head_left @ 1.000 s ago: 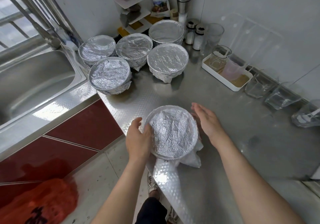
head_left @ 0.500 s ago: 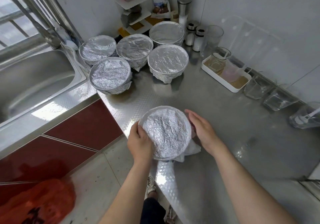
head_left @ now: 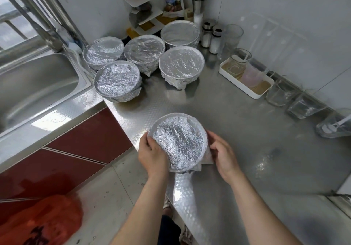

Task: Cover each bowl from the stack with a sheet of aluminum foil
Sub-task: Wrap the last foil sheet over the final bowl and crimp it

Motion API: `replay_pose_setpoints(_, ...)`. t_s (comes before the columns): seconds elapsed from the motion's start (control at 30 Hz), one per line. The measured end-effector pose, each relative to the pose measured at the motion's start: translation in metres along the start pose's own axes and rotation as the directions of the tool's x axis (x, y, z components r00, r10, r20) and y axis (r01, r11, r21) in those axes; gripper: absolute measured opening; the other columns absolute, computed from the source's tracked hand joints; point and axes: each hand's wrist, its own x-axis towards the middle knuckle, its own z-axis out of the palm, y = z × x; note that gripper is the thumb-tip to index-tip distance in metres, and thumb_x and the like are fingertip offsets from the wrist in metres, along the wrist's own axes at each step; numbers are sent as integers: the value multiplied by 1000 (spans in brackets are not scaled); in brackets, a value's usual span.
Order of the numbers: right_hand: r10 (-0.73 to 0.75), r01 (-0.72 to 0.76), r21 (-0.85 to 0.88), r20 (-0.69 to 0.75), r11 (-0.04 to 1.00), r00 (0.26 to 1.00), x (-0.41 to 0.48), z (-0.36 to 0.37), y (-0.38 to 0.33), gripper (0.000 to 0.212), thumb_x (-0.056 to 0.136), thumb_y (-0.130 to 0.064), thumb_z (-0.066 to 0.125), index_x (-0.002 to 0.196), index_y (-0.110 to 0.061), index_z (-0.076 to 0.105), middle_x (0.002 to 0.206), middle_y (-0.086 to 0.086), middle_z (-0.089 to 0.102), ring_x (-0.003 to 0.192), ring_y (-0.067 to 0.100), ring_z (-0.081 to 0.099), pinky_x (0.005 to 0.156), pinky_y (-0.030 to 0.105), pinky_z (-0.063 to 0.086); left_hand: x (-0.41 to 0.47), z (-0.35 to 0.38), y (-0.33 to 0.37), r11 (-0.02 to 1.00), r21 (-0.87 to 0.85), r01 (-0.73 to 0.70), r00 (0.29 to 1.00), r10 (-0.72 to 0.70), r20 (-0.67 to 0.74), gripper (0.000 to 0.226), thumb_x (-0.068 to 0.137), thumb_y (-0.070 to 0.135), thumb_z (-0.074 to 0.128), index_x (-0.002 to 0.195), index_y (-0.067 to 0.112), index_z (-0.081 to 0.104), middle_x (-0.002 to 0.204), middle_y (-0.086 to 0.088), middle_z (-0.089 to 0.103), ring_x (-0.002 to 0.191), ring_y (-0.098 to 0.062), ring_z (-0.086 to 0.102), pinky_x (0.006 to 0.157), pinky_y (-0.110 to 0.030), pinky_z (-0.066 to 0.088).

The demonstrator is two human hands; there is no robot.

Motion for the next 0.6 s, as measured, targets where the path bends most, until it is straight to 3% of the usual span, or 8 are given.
replay_pose_setpoints(0.2, 12, -7, -67, 65, 998, 998, -8, -1, 7, 70, 65, -8, 40, 133, -14, 56, 133, -2, 60, 127, 13, 51, 108, 33, 36, 1, 1, -2, 1000, -4, 3, 1000, -3, -7, 33, 103, 19, 41, 128, 7, 59, 113, 2, 62, 105, -13, 54, 83, -15, 35)
replay_pose_setpoints(0.3, 55, -52, -89, 32, 995, 998, -14, 3, 9, 68, 73, 1, 42, 138, -19, 50, 126, 1, 62, 99, 9, 59, 76, 18, 49, 0, 1, -2, 1000, -9, 6, 1000, -6, -7, 34, 102, 20, 42, 128, 7, 60, 118, -5, 65, 110, -19, 57, 90, -21, 38)
replay_pose_setpoints(0.37, 53, -52, -86, 0, 995, 999, -17, 8, 9, 66, 85, 13, 40, 140, -23, 46, 132, 5, 57, 97, 7, 57, 68, 14, 50, 0, 2, -2, 1000, -9, 6, 1000, -6, -10, 34, 102, 20, 42, 127, 6, 60, 117, -5, 65, 109, -17, 57, 88, -19, 37)
replay_pose_setpoints(0.47, -13, 10, -115, -24, 993, 1000, -19, 16, 14, 61, 88, 6, 50, 129, -39, 49, 133, -1, 57, 103, 4, 56, 87, 21, 47, -2, 2, -1, 1000, -15, 9, 1000, -9, -19, 33, 103, 20, 41, 126, 7, 61, 114, -4, 65, 105, -15, 56, 86, -20, 37)
replay_pose_setpoints(0.53, -29, 23, -122, -40, 992, 999, -21, 20, 21, 57, 89, 3, 52, 132, -35, 51, 131, -3, 58, 108, 6, 55, 96, 29, 42, -2, 2, -1, 1000, -26, 17, 1000, -17, -22, 31, 103, 20, 41, 123, 8, 61, 107, 0, 63, 99, -12, 55, 82, -20, 36)
replay_pose_setpoints(0.6, -13, 4, -80, -105, 997, 994, -24, 24, 24, 52, 90, 3, 46, 133, -27, 54, 126, -5, 62, 106, 4, 57, 94, 26, 44, -2, 2, -3, 999, -35, 23, 999, -24, -22, 31, 103, 20, 41, 123, 10, 62, 104, 3, 62, 97, -12, 54, 81, -19, 35)
